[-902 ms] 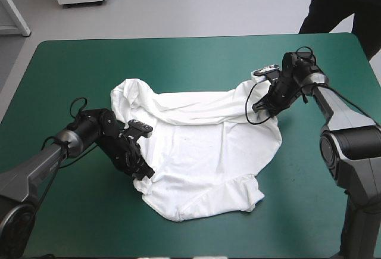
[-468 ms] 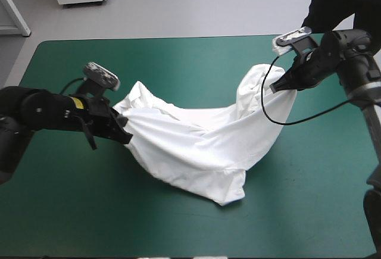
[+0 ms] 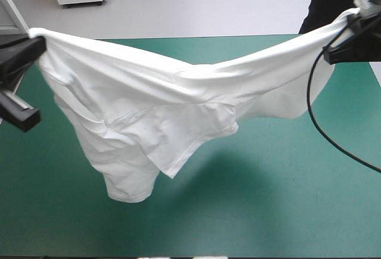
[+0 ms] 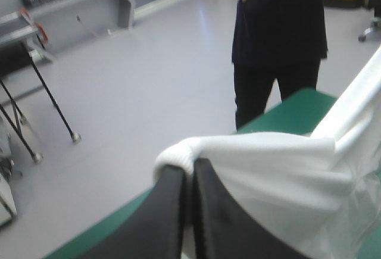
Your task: Fold the cloth
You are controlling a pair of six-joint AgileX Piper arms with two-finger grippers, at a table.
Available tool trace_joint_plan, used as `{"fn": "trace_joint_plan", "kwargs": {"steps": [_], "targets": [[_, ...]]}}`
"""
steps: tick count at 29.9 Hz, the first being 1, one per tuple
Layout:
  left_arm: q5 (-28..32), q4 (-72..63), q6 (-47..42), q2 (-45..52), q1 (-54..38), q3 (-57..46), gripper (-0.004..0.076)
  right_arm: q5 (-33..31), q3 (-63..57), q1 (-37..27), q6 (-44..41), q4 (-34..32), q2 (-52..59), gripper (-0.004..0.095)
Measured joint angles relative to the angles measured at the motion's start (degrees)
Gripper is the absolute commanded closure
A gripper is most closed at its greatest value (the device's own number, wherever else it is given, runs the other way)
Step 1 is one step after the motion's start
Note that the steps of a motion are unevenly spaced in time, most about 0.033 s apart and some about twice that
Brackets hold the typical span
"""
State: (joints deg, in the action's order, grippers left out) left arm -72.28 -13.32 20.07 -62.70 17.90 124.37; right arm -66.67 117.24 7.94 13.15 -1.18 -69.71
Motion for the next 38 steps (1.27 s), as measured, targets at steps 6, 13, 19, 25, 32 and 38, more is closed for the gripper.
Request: {"fn": "trace_joint_plan", "kwargs": {"steps": [6,13,19,25,32,38], "targets": [[0.00,-4.14,-0.78,0.80,0.00,12.60,0.0746,-0.30,5.48,0.00,-0.36,2.44,4.93,0.0921],[0.00,-7.76,-3.02,1.36,0.00,19.50,0.0745,-1.69,5.73,0.00,-0.36,4.68,9.39,0.0921],[0.00,-2.98,-6.67,1.43,0.00,14.62,0.0746,-3.42,4.59,0.00,-0.36,6.53,10.34,0.0921],[0.00,5.79,-9.20,-0.20,0.00,-1.06,0.0746,-4.39,-6.41,0.00,-0.30,9.20,10.30,0.0921],[0.00,10.79,-10.60,-8.29,0.00,-15.85,0.0746,-1.34,-24.92,0.00,0.94,9.24,4.93,0.0921],[1.18,15.44,-10.60,-20.90,0.06,-18.41,0.0745,5.15,-28.84,0.00,3.08,8.94,-9.53,0.0921]]}}
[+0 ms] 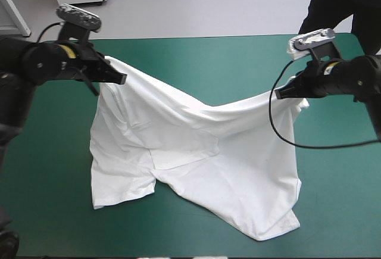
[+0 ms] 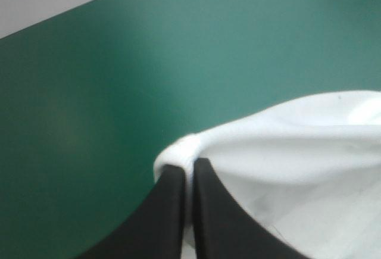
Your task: Fold the cloth
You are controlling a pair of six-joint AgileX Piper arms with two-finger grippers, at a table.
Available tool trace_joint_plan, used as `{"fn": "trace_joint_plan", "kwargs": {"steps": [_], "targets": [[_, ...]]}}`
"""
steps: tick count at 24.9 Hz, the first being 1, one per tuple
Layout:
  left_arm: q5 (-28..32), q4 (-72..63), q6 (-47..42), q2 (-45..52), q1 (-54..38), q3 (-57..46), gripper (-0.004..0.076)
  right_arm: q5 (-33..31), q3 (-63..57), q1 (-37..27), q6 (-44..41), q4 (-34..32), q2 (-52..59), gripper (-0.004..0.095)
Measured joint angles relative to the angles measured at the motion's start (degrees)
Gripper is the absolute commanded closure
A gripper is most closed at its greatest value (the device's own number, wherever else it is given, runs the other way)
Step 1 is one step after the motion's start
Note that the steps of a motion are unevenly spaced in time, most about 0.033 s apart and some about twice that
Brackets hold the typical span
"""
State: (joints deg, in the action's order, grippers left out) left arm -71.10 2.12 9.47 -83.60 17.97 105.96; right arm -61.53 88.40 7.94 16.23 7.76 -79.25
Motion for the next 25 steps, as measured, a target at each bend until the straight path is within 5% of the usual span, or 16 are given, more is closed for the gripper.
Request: {"fn": "trace_joint_plan", "kwargs": {"steps": [12,25], "targets": [[13.87,1.22,0.00,-18.54,-3.39,-0.33,0.0745,6.35,16.37,0.00,3.02,-0.13,-31.51,0.0921],[25.48,-0.21,0.16,-30.18,-7.86,-0.40,0.0743,10.00,21.60,0.00,6.19,2.07,-42.57,0.0920]]}}
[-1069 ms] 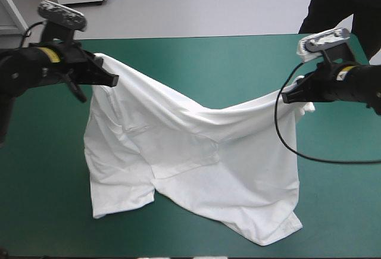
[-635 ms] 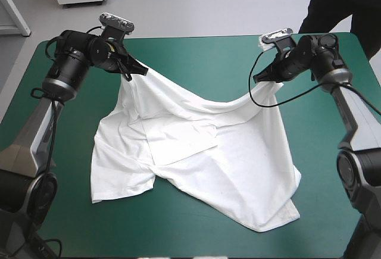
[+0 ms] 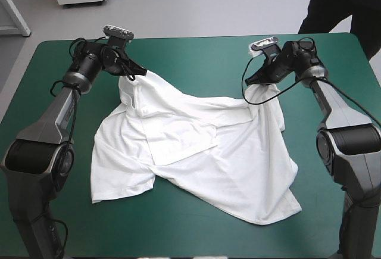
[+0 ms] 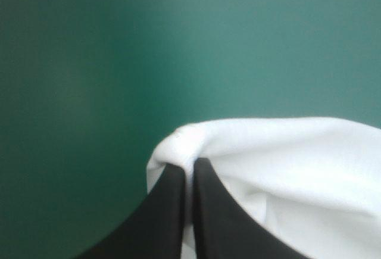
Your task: Fold the cloth
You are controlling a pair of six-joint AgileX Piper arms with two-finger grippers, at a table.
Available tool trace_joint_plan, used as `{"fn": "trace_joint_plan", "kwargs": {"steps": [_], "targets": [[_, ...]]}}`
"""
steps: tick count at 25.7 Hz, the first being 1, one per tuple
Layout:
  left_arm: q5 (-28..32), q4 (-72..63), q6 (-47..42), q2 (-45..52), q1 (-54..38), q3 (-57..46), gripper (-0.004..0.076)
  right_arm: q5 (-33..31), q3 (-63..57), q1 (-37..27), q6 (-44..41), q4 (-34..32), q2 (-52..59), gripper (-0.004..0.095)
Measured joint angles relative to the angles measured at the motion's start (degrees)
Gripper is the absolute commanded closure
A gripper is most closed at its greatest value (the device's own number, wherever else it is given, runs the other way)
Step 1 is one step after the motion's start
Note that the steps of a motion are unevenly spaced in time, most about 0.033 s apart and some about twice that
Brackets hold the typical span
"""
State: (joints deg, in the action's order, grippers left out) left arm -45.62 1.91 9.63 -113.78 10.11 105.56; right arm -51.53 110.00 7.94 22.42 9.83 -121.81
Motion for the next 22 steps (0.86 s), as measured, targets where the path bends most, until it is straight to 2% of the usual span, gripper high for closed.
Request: {"fn": "trace_joint_plan", "kwargs": {"steps": [1,3,6,8,11,12,19,22], "targets": [[0.37,-0.14,0.00,-0.24,0.00,0.00,0.0728,0.00,0.00,-0.06,0.00,0.95,0.00,0.0914],[0.28,-0.14,0.12,-0.37,0.00,0.00,0.0609,-0.58,0.00,-0.68,0.25,3.93,0.00,0.0870],[-1.36,-0.12,2.30,-0.47,0.00,0.00,0.0331,-3.57,0.12,-2.67,3.46,8.38,0.00,0.0676],[-2.18,-0.12,2.91,-0.47,0.00,0.06,0.0246,-4.90,0.16,-3.98,4.75,10.02,0.26,0.0554],[-5.77,-0.12,3.06,-0.39,0.00,1.32,0.0226,-5.75,0.16,-5.73,5.23,11.20,1.59,0.0405],[-7.56,-0.12,3.06,-0.06,0.00,1.93,0.0226,-6.03,0.26,-6.46,5.30,11.69,2.39,0.0386],[-22.44,-5.52,2.67,6.68,0.00,3.84,0.0226,-11.19,0.48,-11.02,5.54,14.42,11.35,0.0385],[-24.97,-6.21,1.17,9.28,0.00,3.46,0.0226,-12.88,0.55,-11.33,5.54,14.64,16.14,0.0385]]}}
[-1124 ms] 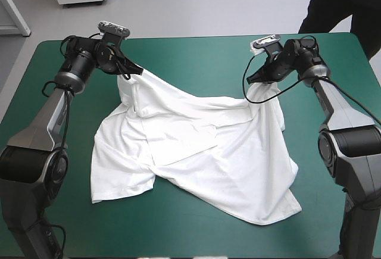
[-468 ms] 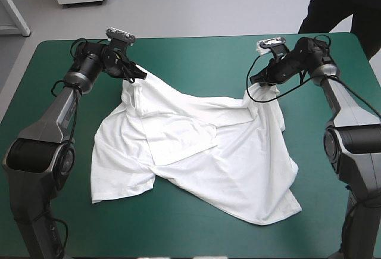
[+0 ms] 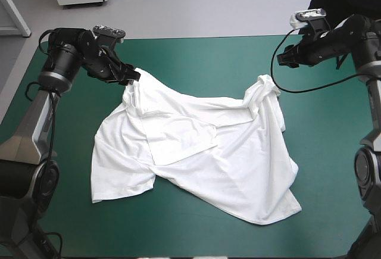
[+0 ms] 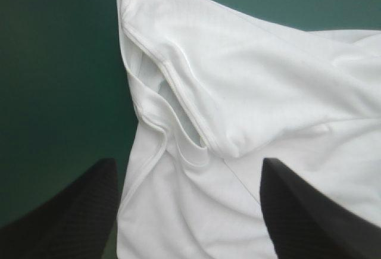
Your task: Fold the cloth
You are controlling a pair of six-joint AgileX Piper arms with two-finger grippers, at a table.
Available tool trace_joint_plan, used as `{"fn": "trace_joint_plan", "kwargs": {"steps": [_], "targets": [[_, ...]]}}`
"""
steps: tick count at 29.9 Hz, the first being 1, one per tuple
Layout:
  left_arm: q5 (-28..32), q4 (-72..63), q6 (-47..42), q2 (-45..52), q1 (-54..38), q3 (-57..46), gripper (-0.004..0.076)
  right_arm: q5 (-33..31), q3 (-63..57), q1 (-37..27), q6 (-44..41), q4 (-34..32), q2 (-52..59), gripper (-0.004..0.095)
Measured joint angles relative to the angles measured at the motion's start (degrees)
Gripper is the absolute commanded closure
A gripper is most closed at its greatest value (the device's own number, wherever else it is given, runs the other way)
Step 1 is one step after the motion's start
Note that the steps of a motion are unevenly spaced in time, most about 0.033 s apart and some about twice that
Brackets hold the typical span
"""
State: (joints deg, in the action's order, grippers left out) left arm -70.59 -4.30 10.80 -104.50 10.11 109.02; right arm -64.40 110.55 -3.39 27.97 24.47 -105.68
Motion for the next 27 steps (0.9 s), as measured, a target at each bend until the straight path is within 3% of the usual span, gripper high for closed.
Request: {"fn": "trace_joint_plan", "kwargs": {"steps": [8,15,21,27], "targets": [[-0.44,4.86,-1.31,6.15,0.00,-12.98,0.0226,-2.59,-1.98,0.00,-0.98,0.08,11.10,0.0384],[-0.19,7.27,-1.31,7.06,0.00,-24.81,0.0226,-2.66,-14.40,0.00,-0.94,-0.21,20.79,0.0385],[1.96,9.41,-1.68,7.08,-1.83,-26.55,0.0226,-0.97,-22.51,1.40,-0.89,-1.75,26.94,0.0385],[4.25,8.33,-1.74,6.90,-5.47,-26.92,0.0226,-0.63,-24.15,8.10,-2.46,-8.37,28.48,0.0385]]}}
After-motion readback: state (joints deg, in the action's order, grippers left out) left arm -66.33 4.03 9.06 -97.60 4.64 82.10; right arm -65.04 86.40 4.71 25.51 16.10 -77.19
